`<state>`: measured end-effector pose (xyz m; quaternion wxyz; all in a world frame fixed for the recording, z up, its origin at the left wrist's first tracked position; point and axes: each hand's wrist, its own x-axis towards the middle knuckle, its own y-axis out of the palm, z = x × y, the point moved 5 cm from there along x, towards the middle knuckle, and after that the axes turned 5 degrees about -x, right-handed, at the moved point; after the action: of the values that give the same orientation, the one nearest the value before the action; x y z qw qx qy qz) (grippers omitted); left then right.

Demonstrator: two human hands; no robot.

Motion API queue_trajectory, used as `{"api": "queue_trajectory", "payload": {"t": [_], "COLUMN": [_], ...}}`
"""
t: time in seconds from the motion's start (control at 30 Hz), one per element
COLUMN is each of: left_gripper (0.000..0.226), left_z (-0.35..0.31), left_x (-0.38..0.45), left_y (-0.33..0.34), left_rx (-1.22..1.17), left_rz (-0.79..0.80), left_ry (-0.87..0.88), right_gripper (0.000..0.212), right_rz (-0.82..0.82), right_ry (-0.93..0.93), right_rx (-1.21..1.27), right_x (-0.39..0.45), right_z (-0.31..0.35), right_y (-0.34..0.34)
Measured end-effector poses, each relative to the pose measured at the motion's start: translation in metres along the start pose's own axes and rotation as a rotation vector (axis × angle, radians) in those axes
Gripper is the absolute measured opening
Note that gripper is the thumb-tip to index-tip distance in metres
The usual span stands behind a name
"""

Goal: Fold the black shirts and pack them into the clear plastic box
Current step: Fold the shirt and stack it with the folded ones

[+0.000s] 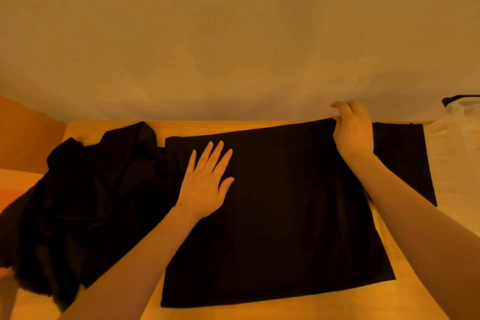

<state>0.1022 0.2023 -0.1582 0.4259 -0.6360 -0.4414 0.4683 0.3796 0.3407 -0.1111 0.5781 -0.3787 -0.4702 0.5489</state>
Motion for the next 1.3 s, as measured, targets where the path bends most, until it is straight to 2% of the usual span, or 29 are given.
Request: {"api": "queue_trajectory", "payload": {"t": [0.07,0.13,0.2,0.23,0.3,0.37,0.47,0.57,0.7,0.77,0.9,1.1,1.3], "left_gripper": [0.066,0.067,0.067,0.067,0.067,0.063,0.061,0.064,0.062,0.060,0.063,0.065,0.071], "left_z": [0.000,-0.015,-0.030,-0.029,-0.013,0.003,0.013,0.006,-0.030,-0.041,-0.024,-0.016,-0.010], "left_x": [0.002,0.001,-0.002,-0.004,-0.004,-0.001,0.003,-0.001,-0.058,-0.097,-0.142,-0.176,-0.226], "left_y": [0.000,-0.004,-0.002,0.000,0.005,0.006,0.003,-0.006,-0.011,0.005,0.038,0.040,0.054], "left_rx": [0.012,0.055,0.076,0.079,0.055,0.042,0.034,0.011,-0.050,-0.065,0.021,0.049,0.061], "left_rz": [-0.003,-0.007,-0.004,0.001,0.005,0.012,0.041,-0.005,-0.127,-0.081,0.040,0.073,0.142], "left_ry": [-0.041,-0.025,0.010,0.006,-0.046,-0.040,0.015,0.011,0.091,0.135,0.042,0.067,0.089], "right_gripper": [0.040,0.047,0.053,0.059,0.079,0.090,0.081,0.069,0.066,0.063,0.063,0.061,0.068], "right_rz": [-0.012,0.040,0.197,0.283,0.420,0.431,0.428,0.456,0.306,0.322,0.434,0.438,0.527], "right_ry": [-0.040,-0.225,-0.420,-0.454,-0.399,-0.339,-0.264,-0.199,-0.350,-0.401,-0.369,-0.207,-0.272], "right_rx": [-0.115,-0.135,-0.160,-0.182,-0.205,-0.212,-0.257,-0.266,-0.200,-0.209,-0.271,-0.266,-0.346], "right_x": [-0.007,-0.027,-0.059,-0.070,-0.078,-0.075,-0.064,-0.066,-0.118,-0.162,-0.226,-0.266,-0.316], "right_z": [0.016,0.045,0.072,0.074,0.057,0.032,0.007,0.004,0.026,0.026,0.001,-0.028,-0.041], "right_y": [-0.003,0.003,0.020,0.029,0.042,0.047,0.044,0.035,0.005,0.003,0.016,0.001,-0.013]}}
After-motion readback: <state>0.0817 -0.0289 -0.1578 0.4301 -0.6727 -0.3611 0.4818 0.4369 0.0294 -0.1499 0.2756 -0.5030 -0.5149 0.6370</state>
